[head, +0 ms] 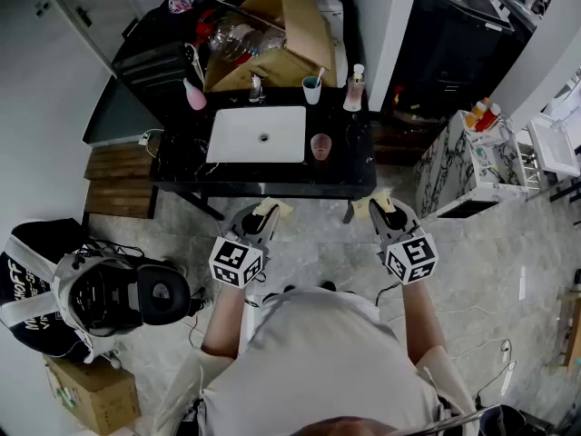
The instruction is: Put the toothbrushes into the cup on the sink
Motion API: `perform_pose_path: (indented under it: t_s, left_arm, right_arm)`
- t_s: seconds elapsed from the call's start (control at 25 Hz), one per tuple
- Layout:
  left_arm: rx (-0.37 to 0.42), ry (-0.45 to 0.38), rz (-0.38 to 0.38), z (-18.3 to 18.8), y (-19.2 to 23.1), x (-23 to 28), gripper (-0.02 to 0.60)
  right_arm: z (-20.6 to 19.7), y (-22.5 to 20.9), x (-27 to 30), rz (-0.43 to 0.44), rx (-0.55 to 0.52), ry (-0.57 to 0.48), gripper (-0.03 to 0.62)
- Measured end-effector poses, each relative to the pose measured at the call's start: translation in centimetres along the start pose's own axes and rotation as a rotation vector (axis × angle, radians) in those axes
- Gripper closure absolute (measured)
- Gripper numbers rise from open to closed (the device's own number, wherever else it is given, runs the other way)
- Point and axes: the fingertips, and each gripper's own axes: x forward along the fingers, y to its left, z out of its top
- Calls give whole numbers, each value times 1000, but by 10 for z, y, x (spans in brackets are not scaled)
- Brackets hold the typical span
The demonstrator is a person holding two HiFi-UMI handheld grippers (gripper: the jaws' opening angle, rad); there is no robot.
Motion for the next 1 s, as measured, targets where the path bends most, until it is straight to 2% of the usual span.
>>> perform_pose_path:
  t_s: [0.36,1.0]
  left_arm:
    - [-4,2,7,-1,11,-1,545]
    - [-3,13,50,-4,1,0,545]
  right_arm:
    - [1,5,12,11,-4,-3,527]
    - [-2,-9,8,37,15,-8,528]
